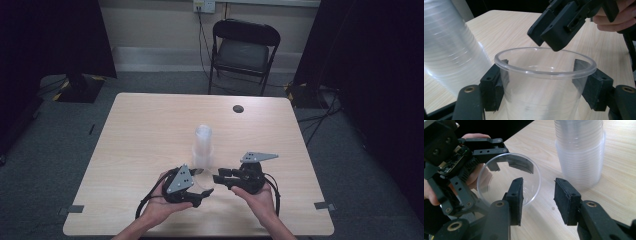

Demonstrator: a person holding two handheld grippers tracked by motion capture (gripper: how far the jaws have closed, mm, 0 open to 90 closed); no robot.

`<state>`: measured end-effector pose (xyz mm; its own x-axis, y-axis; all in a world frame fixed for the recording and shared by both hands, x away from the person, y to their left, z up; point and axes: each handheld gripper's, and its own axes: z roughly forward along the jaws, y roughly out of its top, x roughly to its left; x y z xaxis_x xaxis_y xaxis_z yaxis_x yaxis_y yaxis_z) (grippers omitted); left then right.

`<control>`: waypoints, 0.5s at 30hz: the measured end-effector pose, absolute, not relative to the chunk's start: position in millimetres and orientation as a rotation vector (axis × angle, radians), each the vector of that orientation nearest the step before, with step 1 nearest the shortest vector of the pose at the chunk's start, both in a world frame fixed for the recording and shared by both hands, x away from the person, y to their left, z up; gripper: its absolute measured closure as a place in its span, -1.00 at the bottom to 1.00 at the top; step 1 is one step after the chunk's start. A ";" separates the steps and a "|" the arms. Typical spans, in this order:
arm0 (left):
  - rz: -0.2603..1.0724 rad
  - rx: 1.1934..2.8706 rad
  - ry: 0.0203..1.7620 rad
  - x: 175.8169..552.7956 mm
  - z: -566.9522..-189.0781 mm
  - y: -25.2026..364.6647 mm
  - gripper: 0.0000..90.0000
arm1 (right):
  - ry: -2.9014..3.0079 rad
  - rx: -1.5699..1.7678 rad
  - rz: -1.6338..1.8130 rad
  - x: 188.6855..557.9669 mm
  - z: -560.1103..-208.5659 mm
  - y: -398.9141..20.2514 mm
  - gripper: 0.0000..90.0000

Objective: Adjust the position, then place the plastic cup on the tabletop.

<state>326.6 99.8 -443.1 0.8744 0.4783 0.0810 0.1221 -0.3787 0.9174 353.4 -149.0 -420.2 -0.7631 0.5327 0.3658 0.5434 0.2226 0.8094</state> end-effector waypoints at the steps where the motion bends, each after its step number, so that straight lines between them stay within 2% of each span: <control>1: 0.405 1.944 0.442 326.6 -443.1 99.8 -0.34 | -2.448 -1.077 -1.628 353.4 -420.2 -149.0 0.32; 15: 0.367 1.880 0.530 335.3 -440.5 112.3 -0.35 | -2.451 -1.112 -1.713 353.6 -417.0 -159.4 0.31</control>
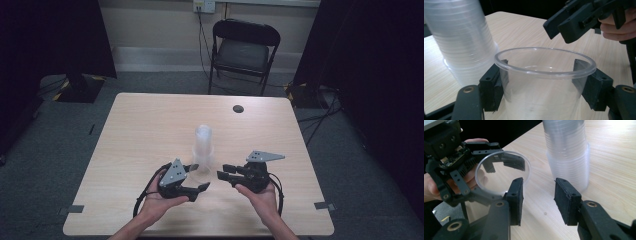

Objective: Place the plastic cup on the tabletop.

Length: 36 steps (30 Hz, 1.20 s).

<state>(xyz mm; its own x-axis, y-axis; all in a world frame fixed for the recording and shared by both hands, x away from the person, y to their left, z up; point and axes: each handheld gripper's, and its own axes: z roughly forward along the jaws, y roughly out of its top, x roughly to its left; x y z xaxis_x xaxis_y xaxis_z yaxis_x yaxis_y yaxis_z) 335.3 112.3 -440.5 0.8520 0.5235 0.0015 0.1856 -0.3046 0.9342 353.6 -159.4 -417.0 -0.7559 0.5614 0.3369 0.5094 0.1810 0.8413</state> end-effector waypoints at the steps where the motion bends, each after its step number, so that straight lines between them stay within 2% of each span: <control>1: 0.364 1.870 0.538 335.9 -440.3 113.5 -0.35 | 2.372 1.079 1.655 353.7 -416.6 -160.5 0.31; 24: 0.380 1.745 0.662 353.7 -431.5 139.6 -0.35 | 2.337 1.066 1.614 356.5 -414.1 -174.8 0.29; 36: 0.446 1.716 0.753 368.8 -427.9 164.6 -0.35 | 2.308 1.122 1.613 363.2 -420.0 -185.6 0.29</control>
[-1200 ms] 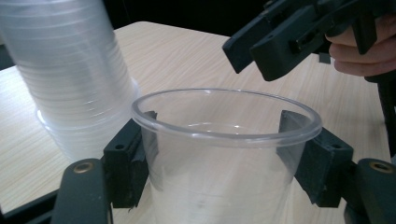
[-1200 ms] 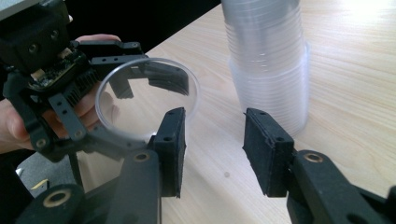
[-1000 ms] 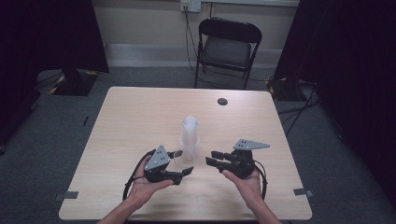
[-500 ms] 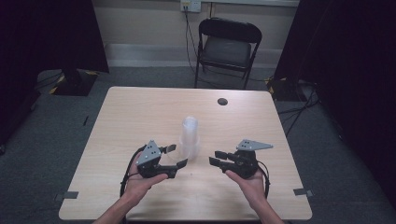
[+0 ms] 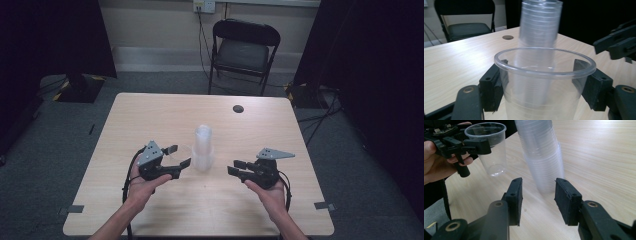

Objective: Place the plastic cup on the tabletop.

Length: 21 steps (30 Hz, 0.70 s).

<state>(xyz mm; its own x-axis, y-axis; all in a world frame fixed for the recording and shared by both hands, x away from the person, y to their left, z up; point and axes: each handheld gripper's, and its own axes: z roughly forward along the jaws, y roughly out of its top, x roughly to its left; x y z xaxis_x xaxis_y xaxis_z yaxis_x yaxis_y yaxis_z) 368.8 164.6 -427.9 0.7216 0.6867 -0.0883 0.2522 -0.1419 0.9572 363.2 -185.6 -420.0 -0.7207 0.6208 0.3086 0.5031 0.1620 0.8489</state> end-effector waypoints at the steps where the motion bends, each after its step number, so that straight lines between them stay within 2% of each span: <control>1: 0.459 1.710 0.761 369.8 -427.9 167.2 -0.35 | 2.307 1.123 1.611 363.0 -419.7 -185.9 0.29; 4: 0.449 1.709 0.785 373.0 -427.1 173.2 -0.35 | 2.307 1.124 1.609 362.8 -419.5 -185.5 0.29; 14: 0.541 1.652 0.839 390.2 -414.8 185.5 -0.36 | 2.303 1.134 1.608 365.8 -420.8 -184.4 0.29; 21: 0.594 1.661 0.863 412.4 -423.5 190.5 -0.36 | 2.300 1.137 1.607 362.1 -420.2 -182.6 0.29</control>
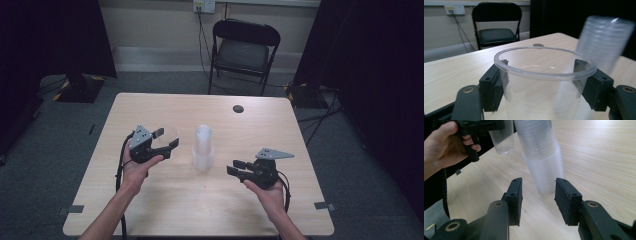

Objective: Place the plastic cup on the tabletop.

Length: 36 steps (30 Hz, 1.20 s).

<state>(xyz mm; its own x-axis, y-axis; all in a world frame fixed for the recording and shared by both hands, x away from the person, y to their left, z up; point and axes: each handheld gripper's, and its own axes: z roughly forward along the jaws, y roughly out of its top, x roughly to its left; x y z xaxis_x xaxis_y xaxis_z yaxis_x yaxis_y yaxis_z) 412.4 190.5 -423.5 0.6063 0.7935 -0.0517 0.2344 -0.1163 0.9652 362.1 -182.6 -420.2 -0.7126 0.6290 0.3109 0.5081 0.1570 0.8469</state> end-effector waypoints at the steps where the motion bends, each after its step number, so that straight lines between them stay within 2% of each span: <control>1: 0.610 1.668 0.879 414.9 -426.0 191.4 -0.36 | 2.302 1.133 1.607 361.5 -420.3 -182.5 0.29; 8: 0.645 1.629 0.944 436.7 -441.4 197.4 -0.36 | 2.316 1.134 1.609 362.3 -422.4 -182.1 0.28; 11: 0.607 1.649 0.967 444.4 -446.1 199.4 -0.37 | 2.316 1.141 1.602 363.2 -423.8 -183.3 0.28; 18: 0.629 1.676 0.994 458.5 -455.4 200.8 -0.37 | 2.320 1.147 1.600 363.3 -424.6 -182.7 0.28; 20: 0.593 1.674 1.002 460.6 -457.4 201.0 -0.37 | 2.325 1.141 1.597 363.2 -425.0 -181.9 0.28; 36: 0.577 1.727 1.017 465.2 -474.4 194.2 -0.39 | 2.334 1.141 1.590 362.9 -425.1 -182.0 0.28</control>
<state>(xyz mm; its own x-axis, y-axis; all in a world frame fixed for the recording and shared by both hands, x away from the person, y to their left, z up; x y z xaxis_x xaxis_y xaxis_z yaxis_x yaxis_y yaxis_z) 465.2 194.2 -474.4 0.5307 0.8435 -0.0824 0.3615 -0.1374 0.9222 362.9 -182.0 -425.1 -0.7154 0.6225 0.3173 0.5231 0.1762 0.8339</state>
